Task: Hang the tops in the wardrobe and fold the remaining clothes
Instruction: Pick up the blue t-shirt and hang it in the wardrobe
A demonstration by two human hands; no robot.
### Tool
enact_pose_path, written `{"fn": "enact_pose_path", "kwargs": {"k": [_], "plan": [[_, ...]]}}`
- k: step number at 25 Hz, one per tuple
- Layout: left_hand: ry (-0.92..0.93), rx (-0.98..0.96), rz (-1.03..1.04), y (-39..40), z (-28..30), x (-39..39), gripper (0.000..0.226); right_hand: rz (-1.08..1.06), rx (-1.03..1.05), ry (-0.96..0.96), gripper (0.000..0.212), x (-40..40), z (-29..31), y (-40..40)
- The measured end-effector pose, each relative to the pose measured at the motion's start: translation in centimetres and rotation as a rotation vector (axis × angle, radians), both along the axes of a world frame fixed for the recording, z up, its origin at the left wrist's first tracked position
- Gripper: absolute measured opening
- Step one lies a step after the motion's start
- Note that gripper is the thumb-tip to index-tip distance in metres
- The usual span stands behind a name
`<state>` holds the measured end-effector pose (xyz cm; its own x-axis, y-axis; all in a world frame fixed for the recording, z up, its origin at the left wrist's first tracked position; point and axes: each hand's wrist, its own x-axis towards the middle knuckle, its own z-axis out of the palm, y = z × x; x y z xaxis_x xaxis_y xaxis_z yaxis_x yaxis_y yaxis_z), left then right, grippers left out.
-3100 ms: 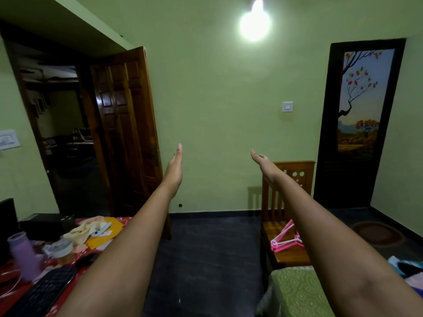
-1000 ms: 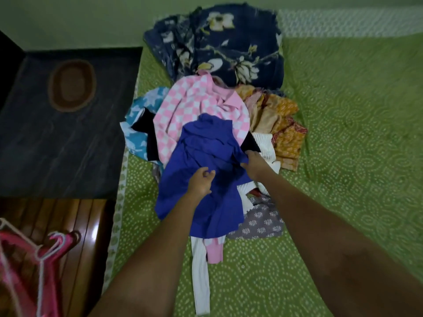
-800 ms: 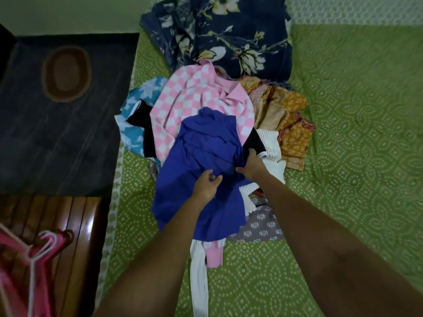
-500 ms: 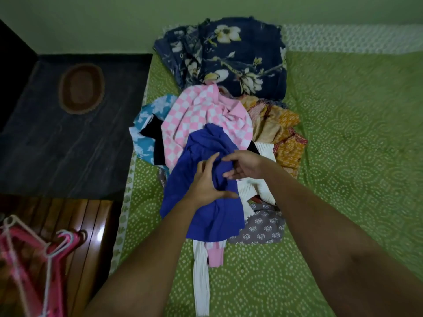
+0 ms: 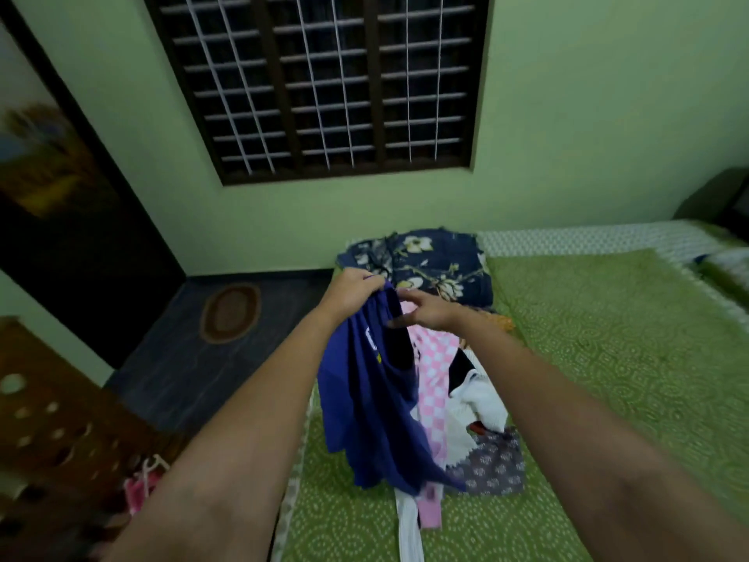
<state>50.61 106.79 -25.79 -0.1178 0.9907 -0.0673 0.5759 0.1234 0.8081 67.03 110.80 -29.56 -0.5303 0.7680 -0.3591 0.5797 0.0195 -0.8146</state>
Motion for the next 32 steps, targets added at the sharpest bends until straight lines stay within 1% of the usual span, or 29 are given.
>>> {"fn": "enact_pose_path", "kwargs": {"k": [1, 2, 3, 4, 5, 6, 8, 9, 11, 13, 14, 15, 16, 17, 19, 21, 23, 25, 26, 27, 28, 29, 30, 31, 32], "plan": [[0.010, 0.036, -0.026, -1.8, 1.5, 0.0, 0.032, -0.015, 0.055, -0.014, 0.063, -0.5, 0.1, -2.1], [0.024, 0.079, -0.055, -4.1, 3.1, -0.1, 0.035, -0.020, 0.126, -0.070, 0.053, -0.8, 0.2, -4.6], [0.042, 0.117, -0.071, -6.2, 4.5, -0.3, 0.037, -0.050, 0.234, -0.197, 0.044, -0.8, 0.1, -7.1], [0.067, 0.158, -0.064, -8.1, 5.5, -0.7, 0.038, -0.100, 0.335, -0.367, 0.042, -0.4, -0.3, -9.3], [0.126, 0.186, -0.042, -10.1, 6.1, -1.5, 0.037, -0.158, 0.380, -0.475, 0.043, 0.3, -0.5, -11.5], [0.242, 0.190, -0.025, -12.2, 6.3, -2.5, 0.034, -0.183, 0.382, -0.527, 0.042, 1.3, -0.4, -13.5], [0.531, 0.124, -0.008, -17.0, 4.9, -4.6, 0.025, -0.168, 0.404, -0.584, 0.039, 3.3, 0.8, -17.3], [0.611, 0.069, 0.005, -19.4, 3.3, -5.3, 0.019, -0.173, 0.410, -0.607, 0.037, 4.3, 1.1, -18.5], [0.624, -0.025, 0.051, -24.2, -0.1, -5.6, 0.015, -0.186, 0.361, -0.637, 0.034, 5.4, 2.0, -20.9], [0.661, -0.077, 0.039, -27.9, -2.5, -5.3, 0.012, -0.152, 0.184, -0.631, 0.024, 6.0, 2.8, -23.2], [0.693, -0.105, -0.020, -28.6, -2.9, -5.7, 0.014, -0.128, 0.061, -0.634, 0.023, 6.4, 3.3, -23.7], [0.686, -0.154, -0.085, -28.9, -2.7, -6.6, 0.017, -0.092, -0.051, -0.647, 0.026, 6.7, 4.1, -24.0], [0.641, -0.193, -0.142, -28.9, -1.7, -7.5, 0.020, -0.037, -0.135, -0.667, 0.026, 7.1, 5.5, -24.2], [0.558, -0.220, -0.193, -28.6, -0.2, -8.5, 0.024, -0.004, -0.180, -0.654, 0.025, 7.4, 7.3, -24.0], [0.385, -0.230, -0.222, -27.6, 3.3, -9.8, 0.038, -0.071, -0.132, -0.589, 0.022, 7.8, 10.7, -22.8], [0.331, -0.223, -0.218, -25.8, 6.6, -9.6, 0.036, -0.190, -0.033, -0.520, 0.021, 8.2, 13.4, -19.7], [0.305, -0.205, -0.166, -22.1, 7.4, -8.6, 0.036, -0.263, 0.003, -0.497, 0.023, 8.2, 14.5, -16.1], [0.360, -0.249, -0.121, -17.2, 5.6, -7.6, 0.040, -0.299, -0.018, -0.500, 0.018, 7.9, 13.2, -12.6], [0.389, -0.259, -0.084, -14.6, 3.7, -6.9, 0.043, -0.330, -0.030, -0.490, 0.017, 7.7, 11.5, -10.5], [0.370, -0.253, -0.003, -11.6, 1.3, -6.4, 0.048, -0.376, -0.052, -0.464, 0.018, 7.5, 9.6, -8.3], [0.255, -0.276, 0.098, -9.1, -1.1, -5.6, 0.048, -0.417, -0.064, -0.404, 0.018, 7.0, 7.2, -6.2], [0.055, -0.322, 0.190, -7.4, -3.2, -4.5, 0.042, -0.453, -0.062, -0.293, 0.019, 6.7, 4.5, -3.9], [-0.106, -0.331, 0.260, -5.8, -5.1, -3.3, 0.037, -0.485, -0.055, -0.148, 0.036, 6.4, 2.0, -1.8], [-0.164, -0.319, 0.295, -4.5, -6.7, -2.3, 0.041, -0.524, -0.037, -0.048, 0.066, 6.1, 0.0, -0.1], [-0.178, -0.313, 0.311, -3.3, -7.8, -1.4, 0.055, -0.546, -0.040, 0.009, 0.090, 5.8, -1.6, 1.1]]}}
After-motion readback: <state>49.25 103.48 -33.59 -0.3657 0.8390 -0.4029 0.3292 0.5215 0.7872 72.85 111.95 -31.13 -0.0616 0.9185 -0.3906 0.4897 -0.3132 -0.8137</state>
